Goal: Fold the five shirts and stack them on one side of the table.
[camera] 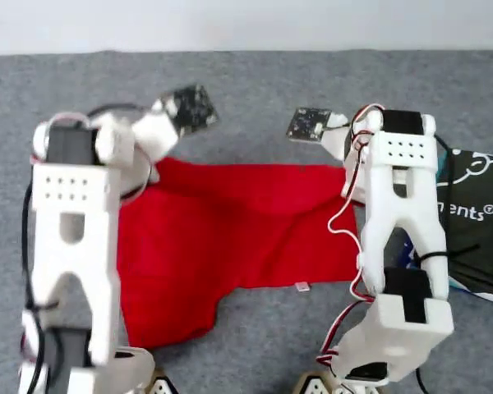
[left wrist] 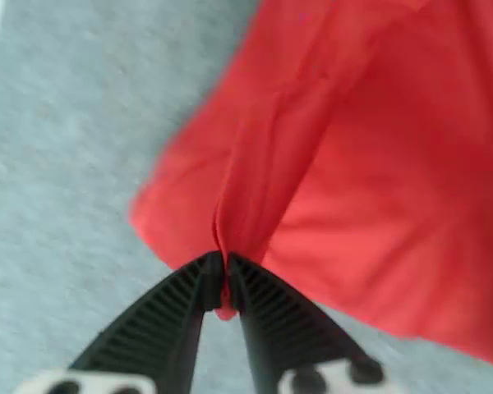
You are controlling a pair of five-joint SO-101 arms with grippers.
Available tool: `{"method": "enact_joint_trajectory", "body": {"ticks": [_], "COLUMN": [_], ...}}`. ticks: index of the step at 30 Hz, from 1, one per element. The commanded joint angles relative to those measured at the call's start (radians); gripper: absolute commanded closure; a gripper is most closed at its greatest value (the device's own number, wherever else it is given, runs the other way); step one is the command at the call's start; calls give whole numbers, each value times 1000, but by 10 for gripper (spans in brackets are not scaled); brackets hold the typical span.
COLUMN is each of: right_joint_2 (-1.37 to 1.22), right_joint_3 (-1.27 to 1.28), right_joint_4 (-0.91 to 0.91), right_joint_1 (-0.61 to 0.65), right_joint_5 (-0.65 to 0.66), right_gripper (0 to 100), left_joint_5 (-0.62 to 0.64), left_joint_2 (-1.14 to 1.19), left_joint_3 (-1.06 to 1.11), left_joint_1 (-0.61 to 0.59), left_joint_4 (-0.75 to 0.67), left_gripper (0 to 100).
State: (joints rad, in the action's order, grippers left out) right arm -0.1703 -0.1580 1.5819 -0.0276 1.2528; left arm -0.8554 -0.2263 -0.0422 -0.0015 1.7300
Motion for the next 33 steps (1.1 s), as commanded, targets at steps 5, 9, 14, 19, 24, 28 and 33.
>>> {"method": "enact_joint_trajectory", "body": {"ticks": [5, 9, 14, 19, 24, 28, 33], "right_joint_2": [82, 101, 222, 349, 446, 496, 533], "right_joint_3": [-64, 11, 181, 362, 517, 634, 654], "right_joint_4": [213, 214, 213, 211, 173, 108, 70], "right_joint_1": [4, 2, 12, 12, 8, 8, 2], "right_joint_5": [-41, -58, -60, -63, -101, -103, -135], "right_gripper": [989, 989, 989, 989, 989, 985, 853], "left_joint_5": [9, 8, 8, 8, 8, 8, 12], "left_joint_2": [-249, -313, -423, -571, -700, -773, -841], "left_joint_3": [302, 418, 567, 710, 822, 858, 857], "left_joint_1": [-101, -121, -121, -121, -164, -199, -270], "left_joint_4": [26, 26, 26, 28, 28, 25, 23], "left_gripper": [994, 994, 994, 994, 994, 992, 892]}}
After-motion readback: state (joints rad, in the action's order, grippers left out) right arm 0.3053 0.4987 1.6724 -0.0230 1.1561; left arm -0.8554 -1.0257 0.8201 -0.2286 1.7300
